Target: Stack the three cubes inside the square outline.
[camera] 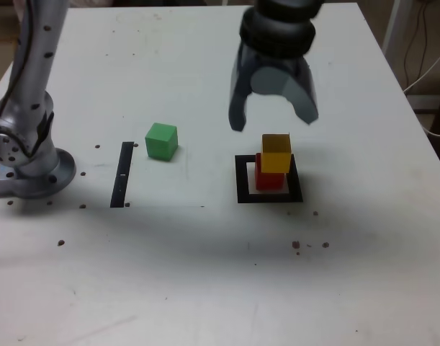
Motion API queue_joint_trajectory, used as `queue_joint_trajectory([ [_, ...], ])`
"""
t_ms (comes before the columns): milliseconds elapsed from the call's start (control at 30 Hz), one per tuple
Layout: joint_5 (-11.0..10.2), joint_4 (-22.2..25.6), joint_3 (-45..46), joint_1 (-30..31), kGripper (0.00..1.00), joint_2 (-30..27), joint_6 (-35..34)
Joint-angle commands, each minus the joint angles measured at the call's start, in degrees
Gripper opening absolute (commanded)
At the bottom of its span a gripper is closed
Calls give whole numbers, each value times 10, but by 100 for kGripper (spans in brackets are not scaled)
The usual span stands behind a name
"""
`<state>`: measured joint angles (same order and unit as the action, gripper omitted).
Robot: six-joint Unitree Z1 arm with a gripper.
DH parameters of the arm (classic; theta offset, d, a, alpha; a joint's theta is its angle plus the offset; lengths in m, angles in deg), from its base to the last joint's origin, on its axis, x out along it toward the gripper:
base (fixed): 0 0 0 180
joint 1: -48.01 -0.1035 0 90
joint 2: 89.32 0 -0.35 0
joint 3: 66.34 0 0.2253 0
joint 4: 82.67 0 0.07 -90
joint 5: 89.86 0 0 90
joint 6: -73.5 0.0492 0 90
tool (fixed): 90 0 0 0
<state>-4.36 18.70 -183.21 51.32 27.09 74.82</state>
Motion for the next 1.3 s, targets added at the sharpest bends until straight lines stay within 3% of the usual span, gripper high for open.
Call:
queue_joint_trajectory([
  [0,-4,5,9,2,99,-15,1],
  [400,-22,-4,116,-14,99,-96,11],
  [800,-34,-58,240,-53,99,-171,64],
  [1267,-51,-107,348,-84,99,-222,139],
])
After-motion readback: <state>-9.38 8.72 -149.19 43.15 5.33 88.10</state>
